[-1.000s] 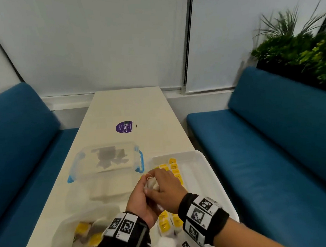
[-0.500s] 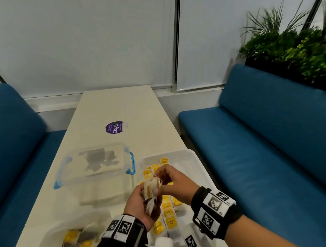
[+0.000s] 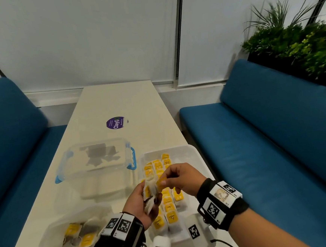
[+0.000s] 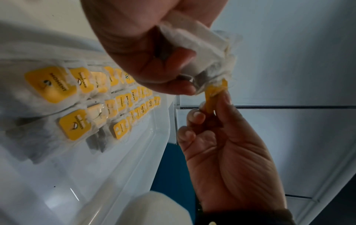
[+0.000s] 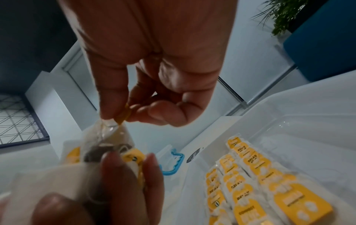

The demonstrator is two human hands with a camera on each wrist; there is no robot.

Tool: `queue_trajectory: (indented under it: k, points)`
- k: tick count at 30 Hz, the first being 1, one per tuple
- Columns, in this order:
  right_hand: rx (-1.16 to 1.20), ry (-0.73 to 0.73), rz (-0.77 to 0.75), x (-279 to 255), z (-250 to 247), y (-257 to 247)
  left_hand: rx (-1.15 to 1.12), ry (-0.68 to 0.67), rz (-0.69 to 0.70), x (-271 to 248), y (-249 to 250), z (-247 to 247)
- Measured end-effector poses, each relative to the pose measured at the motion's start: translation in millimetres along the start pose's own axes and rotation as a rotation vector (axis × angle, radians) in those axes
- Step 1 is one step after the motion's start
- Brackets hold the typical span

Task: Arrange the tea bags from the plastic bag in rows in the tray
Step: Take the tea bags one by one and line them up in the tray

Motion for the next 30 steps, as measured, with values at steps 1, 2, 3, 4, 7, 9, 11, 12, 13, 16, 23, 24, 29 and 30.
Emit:
queue_trajectory:
  k: [1,2,3,4,7,9,11,12,13,16,23,24,29,30]
  points:
    - [0.004,0.005,0.002,-0.7,-0.6,0.2,-0.008,-0.004,0.006,-0.6,-0.4,1.0]
    - [0.009,0.008,0.001,-1.6,-1.4,-0.2,-0.015,-0.013,0.012,-2.0,-0.7,3.0]
    - [0.016,0.010,-0.003,-2.4,-1.8,-0.7,-0.014,-0.023,0.015,-3.7,-1.0,5.6]
    - [0.024,0.006,-0.011,-3.3,-1.6,-1.6,-0.008,-0.035,0.013,-4.6,-1.5,7.7]
    - [0.003,-0.027,-0.043,-6.6,0.5,-4.4,-0.022,-0.079,-0.001,-7.2,-1.9,11.8]
    - [-0.035,-0.055,-0.048,-9.2,0.3,-6.0,-0.026,-0.084,-0.006,-6.9,-2.0,12.0]
    - [0.049,-0.076,-0.049,-11.9,-2.4,-6.4,-0.046,-0.079,0.014,-5.8,-1.5,10.8]
    - [0.128,-0.081,-0.049,-13.1,-4.6,-6.5,-0.061,-0.075,0.024,-5.4,-1.1,10.8]
    - [0.202,-0.085,-0.049,-14.2,-6.5,-6.2,-0.080,-0.083,0.027,-6.0,-0.9,11.8]
    - [0.273,-0.113,-0.039,-15.4,-7.4,-4.1,-0.129,-0.182,0.016,-10.9,-0.5,18.8]
    - [0.026,-0.168,0.016,-10.7,-8.7,0.9,0.037,-0.122,0.029,-8.7,3.0,18.1]
    - [-0.017,-0.170,0.013,-9.8,-9.2,1.4,0.052,-0.118,0.024,-8.5,3.1,17.6]
    - [-0.240,-0.137,-0.030,-10.1,-15.4,-2.8,0.050,-0.103,-0.008,-9.4,3.0,16.7]
    - [-0.271,-0.091,-0.056,-9.7,-18.2,-3.7,0.048,-0.080,-0.005,-7.6,3.9,14.3]
Point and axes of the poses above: each hand's wrist, its own x-axis towards the middle knuckle, its own z-axis out of the palm, y = z × x, the point moved 3 cm from there along x, towards the middle knuckle, and after that the axes turned 4 degrees about -x, right-handed, at the moved point
